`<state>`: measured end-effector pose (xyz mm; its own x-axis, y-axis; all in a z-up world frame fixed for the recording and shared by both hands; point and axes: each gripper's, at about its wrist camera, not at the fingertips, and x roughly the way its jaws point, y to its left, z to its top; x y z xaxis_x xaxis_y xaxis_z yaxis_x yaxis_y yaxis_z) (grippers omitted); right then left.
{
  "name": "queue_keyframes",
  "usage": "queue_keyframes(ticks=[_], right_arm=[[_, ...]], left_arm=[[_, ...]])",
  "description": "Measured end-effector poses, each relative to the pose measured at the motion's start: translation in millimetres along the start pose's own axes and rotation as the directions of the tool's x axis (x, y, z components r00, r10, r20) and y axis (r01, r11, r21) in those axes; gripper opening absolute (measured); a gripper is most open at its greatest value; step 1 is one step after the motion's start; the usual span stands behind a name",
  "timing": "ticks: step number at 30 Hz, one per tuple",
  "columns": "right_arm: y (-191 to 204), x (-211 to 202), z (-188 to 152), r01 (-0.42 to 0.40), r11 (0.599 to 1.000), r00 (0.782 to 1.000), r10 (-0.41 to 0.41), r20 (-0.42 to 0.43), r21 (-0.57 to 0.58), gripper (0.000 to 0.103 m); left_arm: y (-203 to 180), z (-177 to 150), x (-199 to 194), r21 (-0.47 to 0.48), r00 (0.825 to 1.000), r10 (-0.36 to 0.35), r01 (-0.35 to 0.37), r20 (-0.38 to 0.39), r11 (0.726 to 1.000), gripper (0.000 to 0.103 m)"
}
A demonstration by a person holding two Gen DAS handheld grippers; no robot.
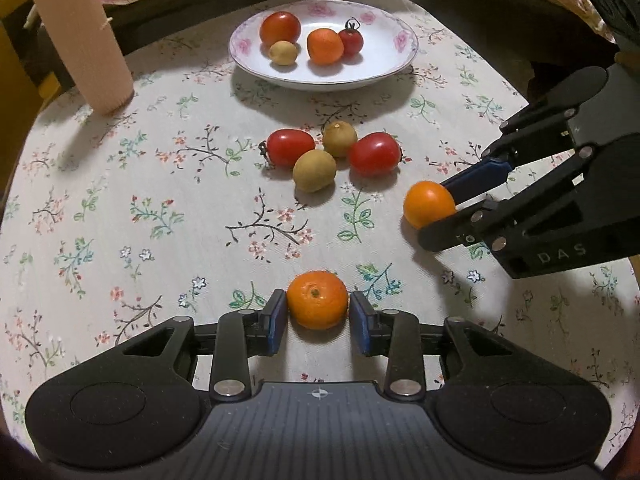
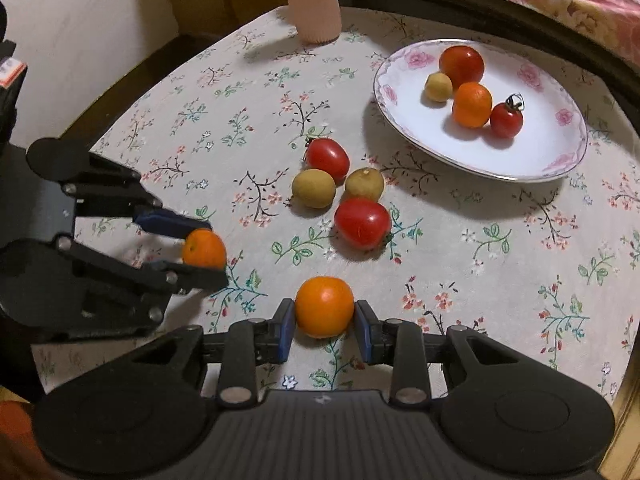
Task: Organize fruits
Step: 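Lift the orange tomato with the right tool while the left tool lifts the mandarin, then carry the orange tomato with the right tool while the left tool carries the mandarin over the plate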
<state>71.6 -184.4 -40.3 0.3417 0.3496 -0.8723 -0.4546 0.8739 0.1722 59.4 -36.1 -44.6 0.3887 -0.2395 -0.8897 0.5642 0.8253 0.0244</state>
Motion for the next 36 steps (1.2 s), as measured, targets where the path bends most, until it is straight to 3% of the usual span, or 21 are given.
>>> queue_keyframes(ticks=[8, 14, 20, 24, 26, 36], right_arm=[[-2, -2, 1, -0.007, 1.0, 1.0, 0.007, 0.003, 0.009, 0.033], [-3, -1, 1, 0.018, 1.0, 1.0, -0.018, 0.006, 0.006, 0.034], [-4, -1, 1, 0.014, 1.0, 1.0, -0.014, 0.01, 0.007, 0.034], [-4, -1, 1, 0.014, 1.0, 1.0, -0.014, 0.01, 0.009, 0.034], [-3, -1, 1, 0.013, 1.0, 1.0, -0.014, 0.013, 0.011, 0.034], [-5, -3, 4, 0.015, 1.0, 1.0, -0.015, 0.004, 0.026, 0.032]], left_arm=[[-2, -3, 0, 0.0, 1.0, 0.027, -0.027, 0.001, 1.0, 0.064], [-2, -2, 2, -0.007, 1.0, 0.023, -0.023, 0.001, 1.0, 0.065], [-6, -1, 1, 0.004, 1.0, 0.012, -0.012, 0.003, 1.0, 0.053], [-9, 0, 1, 0.016, 1.0, 0.014, -0.015, 0.004, 1.0, 0.05], [-9, 0, 1, 0.014, 1.0, 0.014, -0.014, 0.004, 1.0, 0.039], [-13, 8, -1, 0.016, 1.0, -0.019, 0.019, 0.016, 1.0, 0.039]])
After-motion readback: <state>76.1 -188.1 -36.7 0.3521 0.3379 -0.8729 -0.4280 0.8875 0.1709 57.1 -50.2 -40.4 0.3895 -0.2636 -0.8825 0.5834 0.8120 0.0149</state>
